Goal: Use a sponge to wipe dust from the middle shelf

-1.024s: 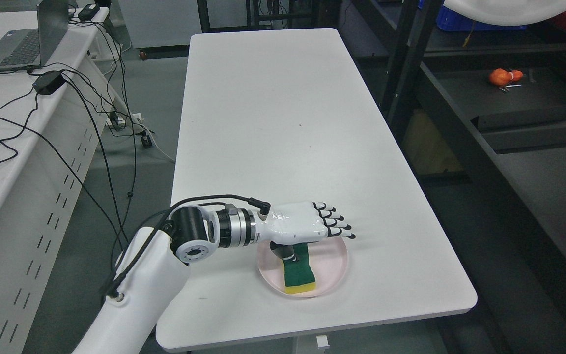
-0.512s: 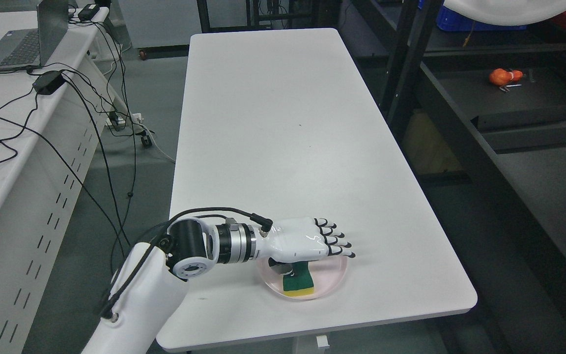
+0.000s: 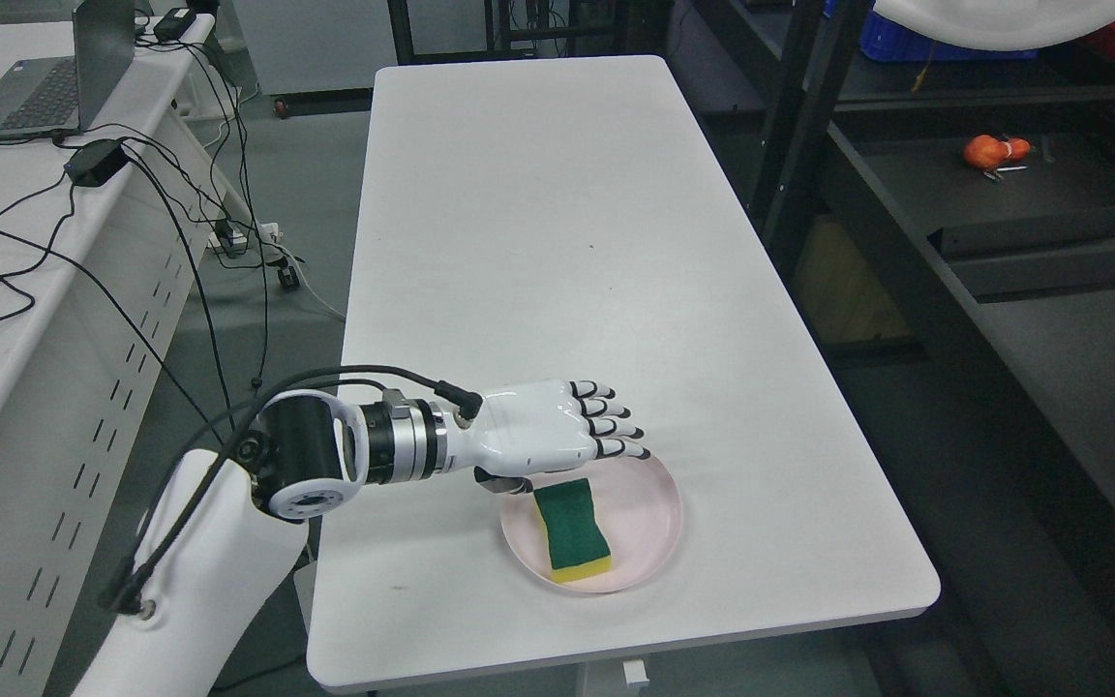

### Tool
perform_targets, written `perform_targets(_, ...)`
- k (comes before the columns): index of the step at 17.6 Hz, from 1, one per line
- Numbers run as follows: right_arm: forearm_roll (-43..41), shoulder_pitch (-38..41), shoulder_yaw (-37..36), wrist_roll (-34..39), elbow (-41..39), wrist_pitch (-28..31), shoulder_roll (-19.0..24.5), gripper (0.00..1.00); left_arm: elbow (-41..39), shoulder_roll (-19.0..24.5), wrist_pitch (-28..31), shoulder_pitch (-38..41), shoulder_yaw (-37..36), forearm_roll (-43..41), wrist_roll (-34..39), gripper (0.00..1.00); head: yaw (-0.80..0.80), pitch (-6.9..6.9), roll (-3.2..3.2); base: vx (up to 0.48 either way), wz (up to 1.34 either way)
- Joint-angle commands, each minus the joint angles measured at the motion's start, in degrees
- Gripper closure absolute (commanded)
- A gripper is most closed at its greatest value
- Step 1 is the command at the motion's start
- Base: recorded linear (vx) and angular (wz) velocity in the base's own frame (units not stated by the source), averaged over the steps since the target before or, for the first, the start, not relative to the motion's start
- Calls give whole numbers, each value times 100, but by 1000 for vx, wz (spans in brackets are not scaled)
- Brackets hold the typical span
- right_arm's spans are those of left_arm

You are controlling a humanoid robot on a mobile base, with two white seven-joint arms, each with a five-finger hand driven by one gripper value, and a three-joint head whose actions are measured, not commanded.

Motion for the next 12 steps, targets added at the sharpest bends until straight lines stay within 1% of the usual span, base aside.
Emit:
perform_targets(1,0,-4,0,-2,-100,412,-100,0,-785,761,-4,433,-389,253,-24,1,0,0,0,0,0)
perform_targets(3,0,5,0,-2,-100,421,-100,0,-795,700,-4,767,-707,227,-24,1,0,0,0,0,0)
perform_targets(6,0,5,0,-2,-100,412,-100,0,-698,682,-4,804,-734,165,-24,1,0,0,0,0,0)
perform_targets(9,0,-4,0,-2,-100,412,-100,0,-531,717,-4,725,-560,95,3,1,0,0,0,0,0)
perform_targets(12,0,-4,0,-2,-100,421,-100,0,-417,796,-4,348,-173,95,-6,2,0,0,0,0,0)
